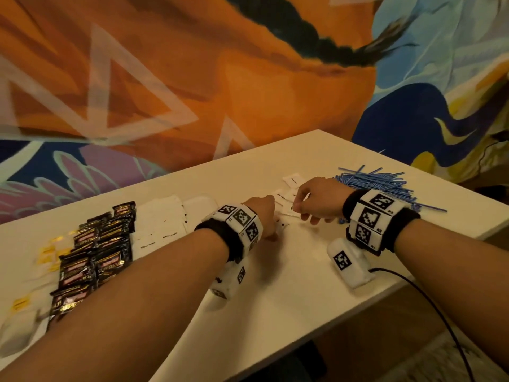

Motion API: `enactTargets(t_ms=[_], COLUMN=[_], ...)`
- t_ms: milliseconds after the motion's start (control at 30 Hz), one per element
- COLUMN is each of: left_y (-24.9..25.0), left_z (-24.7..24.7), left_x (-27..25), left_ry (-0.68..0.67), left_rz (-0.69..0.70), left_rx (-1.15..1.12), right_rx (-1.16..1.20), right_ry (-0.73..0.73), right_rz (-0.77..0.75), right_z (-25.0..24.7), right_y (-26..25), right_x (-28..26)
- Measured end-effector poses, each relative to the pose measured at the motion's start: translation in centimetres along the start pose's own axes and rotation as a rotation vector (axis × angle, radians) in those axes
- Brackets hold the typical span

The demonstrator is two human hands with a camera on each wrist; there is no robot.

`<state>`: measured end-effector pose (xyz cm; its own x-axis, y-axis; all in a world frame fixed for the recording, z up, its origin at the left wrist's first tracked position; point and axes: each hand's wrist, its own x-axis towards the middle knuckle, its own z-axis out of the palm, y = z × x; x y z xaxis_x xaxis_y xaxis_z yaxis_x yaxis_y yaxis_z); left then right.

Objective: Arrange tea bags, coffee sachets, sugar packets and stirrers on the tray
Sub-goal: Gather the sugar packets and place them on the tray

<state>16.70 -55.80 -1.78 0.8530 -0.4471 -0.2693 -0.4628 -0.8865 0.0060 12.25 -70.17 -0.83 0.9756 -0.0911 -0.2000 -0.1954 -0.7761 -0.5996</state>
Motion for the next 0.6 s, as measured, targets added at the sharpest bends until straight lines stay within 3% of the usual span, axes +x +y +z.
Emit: enactTargets(t_ms=[400, 600], left_y=[0.0, 0.5], left_z=[0.6, 0.4], left_x=[-0.3, -0.3], left_ry=[0.028, 0.048], left_rz=[0.021, 0.042], left_rx=[-0.045, 0.090], right_rx=[-0.017, -0.036], right_ry=[0.015, 0.017], right_rz=[-0.004, -0.013], right_z=[0.5, 0.6], right_y=[-1.6, -2.2], right_x=[0.4, 0.3])
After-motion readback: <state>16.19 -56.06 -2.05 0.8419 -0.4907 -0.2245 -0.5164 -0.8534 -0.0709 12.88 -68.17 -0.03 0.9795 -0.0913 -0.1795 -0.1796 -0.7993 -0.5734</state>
